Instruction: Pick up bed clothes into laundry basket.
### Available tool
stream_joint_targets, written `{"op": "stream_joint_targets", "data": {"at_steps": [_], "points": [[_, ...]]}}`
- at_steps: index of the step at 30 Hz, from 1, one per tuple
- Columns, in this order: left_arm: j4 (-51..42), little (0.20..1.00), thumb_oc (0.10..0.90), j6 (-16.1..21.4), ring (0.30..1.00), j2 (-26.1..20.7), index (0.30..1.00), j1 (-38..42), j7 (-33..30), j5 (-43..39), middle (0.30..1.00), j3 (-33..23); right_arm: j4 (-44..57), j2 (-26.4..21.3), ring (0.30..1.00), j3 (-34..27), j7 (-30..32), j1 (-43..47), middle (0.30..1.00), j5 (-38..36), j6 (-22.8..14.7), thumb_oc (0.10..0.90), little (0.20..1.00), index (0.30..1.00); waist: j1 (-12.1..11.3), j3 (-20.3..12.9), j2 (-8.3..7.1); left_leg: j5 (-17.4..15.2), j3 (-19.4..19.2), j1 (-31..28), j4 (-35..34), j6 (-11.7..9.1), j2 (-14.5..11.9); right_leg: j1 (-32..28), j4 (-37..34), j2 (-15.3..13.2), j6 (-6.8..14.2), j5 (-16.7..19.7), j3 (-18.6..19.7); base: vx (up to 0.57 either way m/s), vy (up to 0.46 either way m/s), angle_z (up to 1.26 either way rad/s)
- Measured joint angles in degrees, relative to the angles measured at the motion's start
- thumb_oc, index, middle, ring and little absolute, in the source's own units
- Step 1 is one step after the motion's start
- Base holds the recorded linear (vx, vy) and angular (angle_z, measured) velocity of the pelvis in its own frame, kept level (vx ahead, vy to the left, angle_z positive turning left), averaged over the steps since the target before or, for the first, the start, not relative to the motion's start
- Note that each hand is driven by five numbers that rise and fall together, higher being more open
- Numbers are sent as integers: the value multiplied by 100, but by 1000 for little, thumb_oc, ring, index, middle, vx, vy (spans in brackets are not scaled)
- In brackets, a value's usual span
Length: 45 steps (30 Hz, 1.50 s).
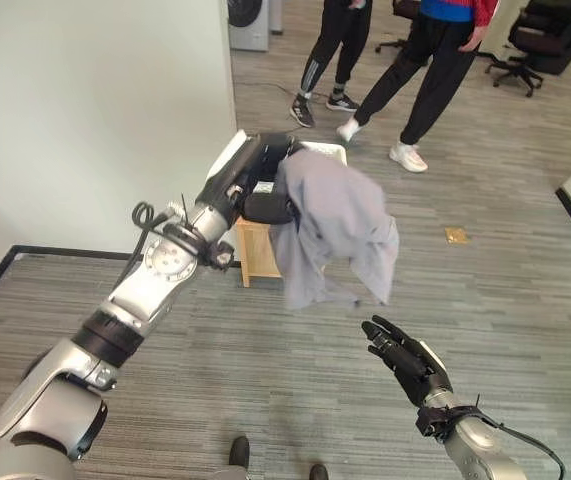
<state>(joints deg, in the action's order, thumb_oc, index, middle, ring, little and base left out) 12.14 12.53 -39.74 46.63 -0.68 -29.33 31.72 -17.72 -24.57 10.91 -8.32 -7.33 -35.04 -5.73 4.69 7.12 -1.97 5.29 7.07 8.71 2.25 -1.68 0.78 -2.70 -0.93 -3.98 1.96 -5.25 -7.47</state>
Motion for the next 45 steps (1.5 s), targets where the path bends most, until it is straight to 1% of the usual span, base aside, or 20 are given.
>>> {"op": "stream_joint_targets", "data": {"at_steps": [7, 13, 16, 20, 22, 23, 25, 26, 27, 28, 30, 31, 32, 34, 38, 39, 41, 42, 43, 45], "points": [[37, 300, 400, -6, 300, 135, 300, 4, -12, 7, 300, 27, 2, 157, 900, 501, -65, -89, 900, 9, 49, 800, 900, 900, -95, -105, 183, 41, -340, -484, -607, 113, 101, -31, 6, -193, 152, -97, 324, 80, 98, -25], [98, 300, 400, -22, 300, 192, 300, -1, -36, 12, 300, 207, 84, 46, 900, 321, -5, 101, 900, 49, 46, 800, 900, 900, 210, 241, 431, -619, -794, -805, -262, 657, 112, 2054, 4000, -445, 918, -444, 786, 156, -3, -49], [-3, 300, 400, 15, 300, 237, 300, 51, 6, 10, 300, 234, 91, 59, 900, 302, 3, 130, 900, 73, 53, 800, 900, 900, 249, 314, 443, -744, -877, -804, -254, 662, 131, 2329, 2724, -834, 792, -427, 608, 415, -254, -11], [121, 300, 400, 12, 300, 271, 300, 1, -4, 14, 300, 255, 67, 183, 900, 428, -7, 103, 900, 133, 94, 800, 900, 900, 249, 313, 291, -1326, -784, -862, 32, 210, 76, 2530, 8, -1897, 934, 654, 252, 654, -448, 14], [75, 300, 400, -45, 300, 207, 300, -213, 9, 23, 300, 259, 75, 215, 900, 613, -29, 35, 900, 161, 188, 800, 900, 900, 217, 232, 457, -1517, -673, -1403, 44, -415, -751, 1969, 808, -1287, 668, 875, -236, 526, -511, 29], [67, 300, 400, -38, 300, 244, 300, -238, -19, 20, 300, 169, -4, 205, 900, 656, -30, 156, 900, 161, 189, 800, 900, 900, 185, 243, 497, -1410, -633, -1514, 283, -635, -1106, 1931, 1126, -996, 675, 1238, -338, 743, -914, 12], [214, 300, 400, -17, 300, 105, 300, -383, -1, 15, 300, -7, -641, 126, 900, 697, -203, 776, 900, 147, 151, 800, 900, 900, 100, 214, 270, -607, -9, -581, 2527, -872, -1361, 2152, 2552, -660, -92, -43, -340, 655, -909, -8], [57, 300, 400, -152, 300, 231, 300, -391, -18, 10, 300, 90, -399, -95, 900, 472, -153, 476, 900, 94, 252, 800, 900, 900, -142, 148, 152, 1417, -129, 1083, 5150, 632, -1648, 1783, 2399, -173, -495, -459, -416, 483, -507, 3], [21, 300, 400, -131, 300, 202, 300, -399, -5, 8, 300, 86, -358, -65, 900, 355, -111, 390, 900, 42, 233, 800, 900, 900, -260, 192, 19, 1179, -216, 1558, 5859, 661, -1564, 1516, 2213, -95, -540, -426, -522, 504, -395, 8], [97, 300, 400, -135, 300, 121, 300, -401, 8, 2, 300, 99, -286, -15, 900, 355, -13, 382, 900, -4, 239, 800, 900, 900, -263, 246, -391, 315, -537, 1869, 5559, 356, -1054, 893, 1731, -36, -541, -405, -556, 391, -187, 9], [325, 300, 400, -148, 300, 41, 300, -400, -15, -117, 300, 96, 14, 46, 900, 347, -2, 228, 900, -14, 221, 800, 900, 900, -186, 321, -627, 255, -1512, 1596, 3599, 386, -425, 375, 1918, -78, 34, -449, -783, 538, -121, -5], [366, 300, 400, -164, 300, -18, 300, -372, -42, -224, 300, 63, 276, -140, 900, 312, -1, 180, 900, -26, 165, 800, 900, 900, -98, 515, -221, 814, -1522, 1297, 2471, 676, -282, 908, 3600, -41, 322, -341, -686, 412, -49, -38], [394, 300, 400, -151, 300, -24, 300, -371, -22, -224, 300, 32, 497, -387, 900, 326, -12, 130, 900, -38, 81, 800, 900, 900, -63, 464, 164, 938, -1595, 1300, 1987, 747, -433, 1325, 4075, 97, -87, -754, -557, 142, -11, -77], [576, 300, 400, -35, 300, -44, 300, -480, -5, -217, 300, -179, 700, -639, 900, 458, -91, -67, 900, -50, -20, 800, 900, 900, -227, -1, 606, 1336, -1385, 1199, 1004, 355, -442, 1196, 2663, 47, -217, -889, -302, 204, -14, -82], [515, 300, 400, -26, 300, 16, 300, -626, 132, -195, 300, -76, 22, -343, 900, 434, -35, -840, 900, 3, 182, 800, 900, 900, -58, -141, 325, 976, -931, -2, 294, 537, -235, 107, 2801, -6, 517, -917, -633, 303, 21, 32], [539, 300, 400, -26, 300, -172, 300, -616, 104, -199, 300, -191, 46, -289, 900, 463, -97, -861, 900, 1, 279, 800, 900, 900, -68, -143, 482, 982, -763, -206, -112, 529, -611, 1088, 4075, 28, 211, -995, -336, 185, 58, -17], [749, 300, 400, -18, 300, -334, 300, -572, 89, -202, 300, -509, 120, -275, 900, 461, -239, -782, 900, -11, 278, 800, 900, 900, -59, -134, 521, 981, -828, -251, -276, 515, -822, 1593, 3019, -137, 74, -1120, 97, 118, 49, -34], [934, 300, 400, -43, 300, -382, 300, -510, 83, -202, 300, -635, 162, -168, 900, 411, -267, -730, 900, -12, 279, 800, 900, 900, -33, -162, 378, 917, -874, -256, -218, 428, -753, 1421, 1443, -340, 92, -587, 253, 126, 66, 6], [1004, 300, 400, -158, 300, -310, 300, -641, -24, -214, 300, -831, 106, 35, 900, 264, -283, -884, 900, -20, 257, 800, 900, 900, -3, -75, 281, 371, -962, -508, 150, -309, -910, 610, 71, -491, 271, 1221, -186, 83, 47, 25], [859, 300, 400, -160, 300, -340, 300, -848, 9, -201, 300, -827, -19, 105, 900, 198, -238, -958, 900, -22, 288, 800, 900, 900, -58, -77, 235, 24, -955, -596, 87, -414, -858, 210, -149, -424, 244, 1179, -314, 70, 48, 25]]}}
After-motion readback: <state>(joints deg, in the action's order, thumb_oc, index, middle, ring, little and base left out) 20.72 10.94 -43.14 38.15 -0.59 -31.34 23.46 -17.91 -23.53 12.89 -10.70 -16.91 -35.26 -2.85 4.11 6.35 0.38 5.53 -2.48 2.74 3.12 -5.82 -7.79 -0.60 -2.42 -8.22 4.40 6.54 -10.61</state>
